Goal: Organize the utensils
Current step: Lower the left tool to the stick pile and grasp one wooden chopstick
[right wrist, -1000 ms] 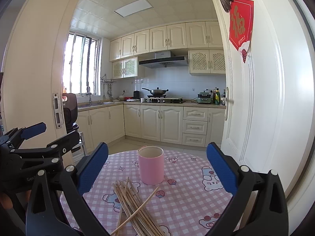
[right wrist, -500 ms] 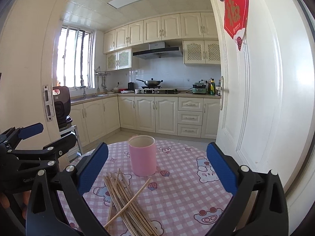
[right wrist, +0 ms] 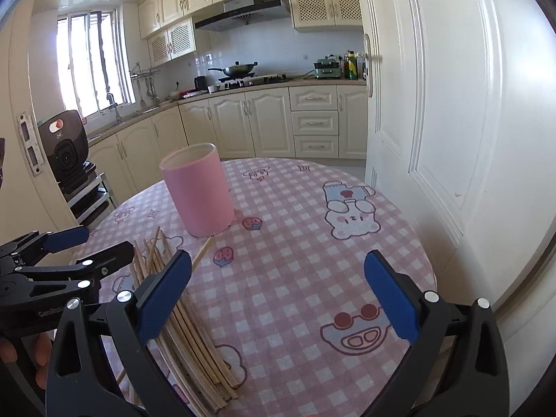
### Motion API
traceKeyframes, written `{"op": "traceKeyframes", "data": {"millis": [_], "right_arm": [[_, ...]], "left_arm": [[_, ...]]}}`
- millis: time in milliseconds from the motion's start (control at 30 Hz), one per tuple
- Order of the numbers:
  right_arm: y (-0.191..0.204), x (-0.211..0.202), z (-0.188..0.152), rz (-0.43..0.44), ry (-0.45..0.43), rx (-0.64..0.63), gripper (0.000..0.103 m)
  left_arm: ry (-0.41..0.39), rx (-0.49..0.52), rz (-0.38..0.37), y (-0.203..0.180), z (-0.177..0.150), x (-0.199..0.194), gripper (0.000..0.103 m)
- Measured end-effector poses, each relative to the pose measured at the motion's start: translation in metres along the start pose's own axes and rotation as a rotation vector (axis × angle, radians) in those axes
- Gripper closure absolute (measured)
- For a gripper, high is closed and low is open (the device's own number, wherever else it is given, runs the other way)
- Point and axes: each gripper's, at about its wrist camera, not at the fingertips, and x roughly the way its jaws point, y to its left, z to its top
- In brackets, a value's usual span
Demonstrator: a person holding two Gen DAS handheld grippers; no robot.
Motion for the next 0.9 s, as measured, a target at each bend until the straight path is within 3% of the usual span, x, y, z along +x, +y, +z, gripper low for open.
{"op": "traceKeyframes", "data": {"millis": [67,100,367,467,533,633,900], "right_arm": [[-0.003,0.007,-0.004,-0.007,0.026,0.003,0.015],[-0.005,0.011,-0.007,0.000,0.036,0.007,0.021],[-0.017,0.032,-0.010,0.069,0.107,0.045,0.031],[-0.014,0.035,-0.011,0.084,0.122,0.037,0.033],[-0.013,0.036,-0.012,0.094,0.128,0.033,0.034],[-0.011,0.038,-0.012,0.108,0.134,0.036,0.034],[0.002,0.037,-0.002,0.178,0.146,0.007,0.034]], "left_arm": [[0.053,0.008,-0.014,-0.005,0.000,0.017,0.041],[0.065,0.010,-0.025,-0.007,0.000,0.023,0.043],[0.139,0.080,-0.032,-0.032,0.006,0.056,0.049],[0.191,0.076,-0.044,-0.032,0.006,0.074,0.069],[0.205,0.061,-0.060,-0.030,0.005,0.081,0.073],[0.206,0.027,-0.073,-0.024,0.004,0.084,0.096],[0.115,-0.030,-0.085,0.019,0.008,0.042,0.097]]}}
